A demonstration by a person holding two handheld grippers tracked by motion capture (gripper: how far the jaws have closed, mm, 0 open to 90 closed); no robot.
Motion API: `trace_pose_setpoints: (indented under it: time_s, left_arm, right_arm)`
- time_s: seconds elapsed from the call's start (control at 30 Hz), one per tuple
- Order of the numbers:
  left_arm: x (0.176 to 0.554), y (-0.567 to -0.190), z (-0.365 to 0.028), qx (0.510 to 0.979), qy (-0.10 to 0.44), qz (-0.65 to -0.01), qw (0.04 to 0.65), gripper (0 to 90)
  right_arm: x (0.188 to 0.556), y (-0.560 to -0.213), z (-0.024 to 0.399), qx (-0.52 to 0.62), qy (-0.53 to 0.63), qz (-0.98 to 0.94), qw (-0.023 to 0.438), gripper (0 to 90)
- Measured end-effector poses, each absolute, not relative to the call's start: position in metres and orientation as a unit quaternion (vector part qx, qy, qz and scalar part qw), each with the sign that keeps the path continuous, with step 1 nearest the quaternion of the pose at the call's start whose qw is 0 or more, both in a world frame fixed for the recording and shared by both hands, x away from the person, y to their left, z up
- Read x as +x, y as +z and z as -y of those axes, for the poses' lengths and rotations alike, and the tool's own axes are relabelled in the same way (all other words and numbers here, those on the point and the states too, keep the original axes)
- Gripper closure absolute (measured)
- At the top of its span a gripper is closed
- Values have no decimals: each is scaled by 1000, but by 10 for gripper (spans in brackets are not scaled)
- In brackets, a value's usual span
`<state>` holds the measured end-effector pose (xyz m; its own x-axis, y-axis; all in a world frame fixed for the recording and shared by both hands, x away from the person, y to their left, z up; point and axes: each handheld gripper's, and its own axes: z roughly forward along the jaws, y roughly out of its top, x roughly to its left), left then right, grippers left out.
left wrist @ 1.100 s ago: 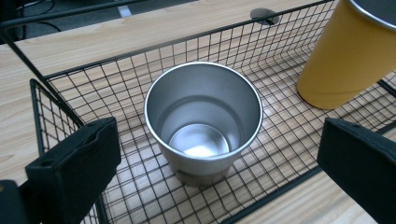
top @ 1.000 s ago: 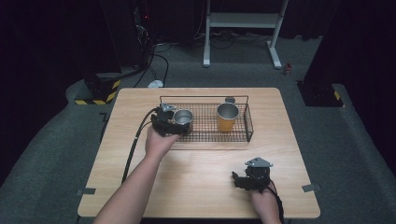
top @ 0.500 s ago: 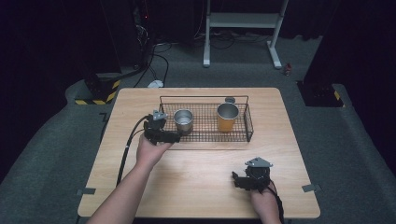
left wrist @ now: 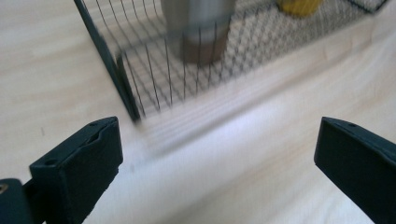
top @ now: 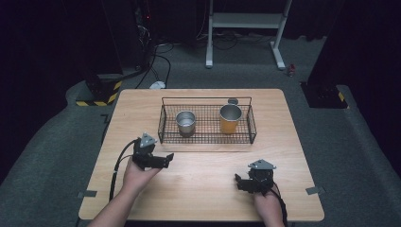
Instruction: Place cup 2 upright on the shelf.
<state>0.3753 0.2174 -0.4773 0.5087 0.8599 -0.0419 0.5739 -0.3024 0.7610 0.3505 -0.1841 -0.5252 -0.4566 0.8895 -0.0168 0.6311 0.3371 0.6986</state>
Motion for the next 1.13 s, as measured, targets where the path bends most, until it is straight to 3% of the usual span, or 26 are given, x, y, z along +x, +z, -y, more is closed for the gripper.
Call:
trace_pose_setpoints:
  time_s: [0.3,0.5,1.13]
  left_arm:
    - [340,-512,-241,805,167,-456,341,16]
    - [326,-524,-254,818,183,-447,312,8]
    - [317,-531,-267,804,193,-455,331,0]
  right_arm:
    - [350,-525,184,483,318,-791,202,104]
    - [350,-525,184,481,318,-791,204,104]
    - [349,-525,184,481,319,-790,204,116]
